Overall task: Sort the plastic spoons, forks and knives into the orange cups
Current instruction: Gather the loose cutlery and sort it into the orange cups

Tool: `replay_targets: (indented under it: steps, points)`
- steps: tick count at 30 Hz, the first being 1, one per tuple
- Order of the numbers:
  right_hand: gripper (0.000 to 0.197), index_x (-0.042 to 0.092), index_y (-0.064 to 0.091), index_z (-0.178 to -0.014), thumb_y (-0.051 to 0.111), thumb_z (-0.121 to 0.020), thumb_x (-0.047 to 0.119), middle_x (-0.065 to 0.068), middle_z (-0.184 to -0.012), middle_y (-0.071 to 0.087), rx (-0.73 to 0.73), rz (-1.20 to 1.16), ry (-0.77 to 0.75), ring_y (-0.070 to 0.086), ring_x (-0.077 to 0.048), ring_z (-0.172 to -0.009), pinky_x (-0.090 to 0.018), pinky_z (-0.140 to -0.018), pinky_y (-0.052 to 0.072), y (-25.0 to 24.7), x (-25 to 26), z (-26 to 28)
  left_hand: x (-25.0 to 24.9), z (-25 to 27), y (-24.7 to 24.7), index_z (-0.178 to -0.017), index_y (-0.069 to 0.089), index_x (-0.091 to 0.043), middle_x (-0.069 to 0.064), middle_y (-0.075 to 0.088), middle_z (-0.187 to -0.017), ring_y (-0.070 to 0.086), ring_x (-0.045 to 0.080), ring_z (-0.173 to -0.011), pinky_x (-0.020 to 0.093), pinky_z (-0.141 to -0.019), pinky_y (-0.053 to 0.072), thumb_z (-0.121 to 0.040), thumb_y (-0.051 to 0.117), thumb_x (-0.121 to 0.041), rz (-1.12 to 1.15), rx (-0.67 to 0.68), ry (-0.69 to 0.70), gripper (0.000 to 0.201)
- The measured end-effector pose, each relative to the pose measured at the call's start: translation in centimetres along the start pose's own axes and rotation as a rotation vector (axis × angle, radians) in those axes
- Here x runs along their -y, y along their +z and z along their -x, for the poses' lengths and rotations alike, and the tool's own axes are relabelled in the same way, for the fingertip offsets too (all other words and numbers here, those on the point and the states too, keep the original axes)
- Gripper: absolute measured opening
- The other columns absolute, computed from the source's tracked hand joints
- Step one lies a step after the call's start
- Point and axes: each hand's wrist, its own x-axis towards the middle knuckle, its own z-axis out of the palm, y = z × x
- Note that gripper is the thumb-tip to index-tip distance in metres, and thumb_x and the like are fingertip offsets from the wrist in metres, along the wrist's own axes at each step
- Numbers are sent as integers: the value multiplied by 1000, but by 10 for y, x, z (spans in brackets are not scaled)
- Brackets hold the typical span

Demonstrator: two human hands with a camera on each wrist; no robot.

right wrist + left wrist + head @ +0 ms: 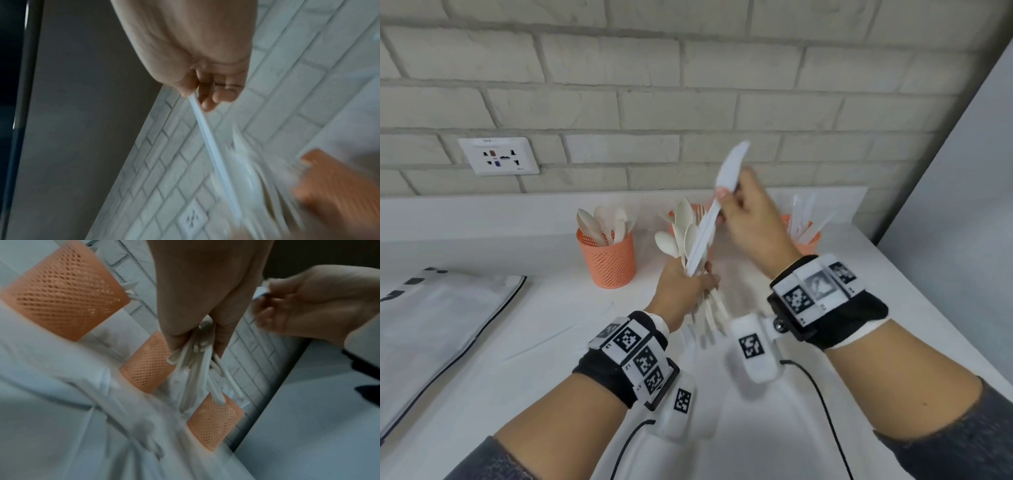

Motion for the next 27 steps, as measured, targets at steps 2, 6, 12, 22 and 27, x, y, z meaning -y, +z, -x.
replay_targets:
  steps: [2, 6, 12, 22, 27]
  points:
    - [5, 15, 42, -94, 40, -98, 11, 1, -81, 56, -175, -22, -72, 57, -9, -68, -15, -55, 47, -23, 4, -14, 2, 2, -1, -89, 53, -4, 6, 54, -72, 59, 16, -60, 18, -50, 48, -83, 58, 8, 71, 36, -33, 14]
    - [19, 0, 46, -103, 42, -95, 16, -15, -83, 62, -484, 236, -192, 59, -28, -73, -38, -64, 48, -75, -23, -36, 1, 2, -5, -88, 58, -10, 5, 61, -80, 65, 14, -64, 29, -71, 53, -86, 59, 2, 209, 148, -109, 12]
    - [19, -3, 54, -95, 52, -92, 15, -26, -87, 64, -285, 724, 157, 60, -37, -82, -32, -66, 38, -99, -111, -32, -10, 8, -5, -94, 60, -6, 8, 70, -92, 67, 19, -67, 30, -67, 57, -87, 51, 7, 415, 395, -118, 18]
    - [54, 0, 50, -125, 66, -76, 14, -24, -114, 52, -341, 685, -26, 46, -36, -105, -38, -93, 35, -77, -84, -24, -17, 4, -15, -85, 59, -9, 8, 72, -92, 68, 19, -67, 28, -61, 55, -71, 50, 1, 596, 477, -133, 19]
    - [22, 13, 70, -92, 51, -94, 25, -1, -86, 65, 332, 154, 132, 58, 0, -74, -10, -70, 43, -25, -32, 16, -19, 1, -20, -87, 54, -7, 3, 73, -87, 70, 17, -71, 27, -63, 57, -71, 48, -1, 614, 482, -142, 18]
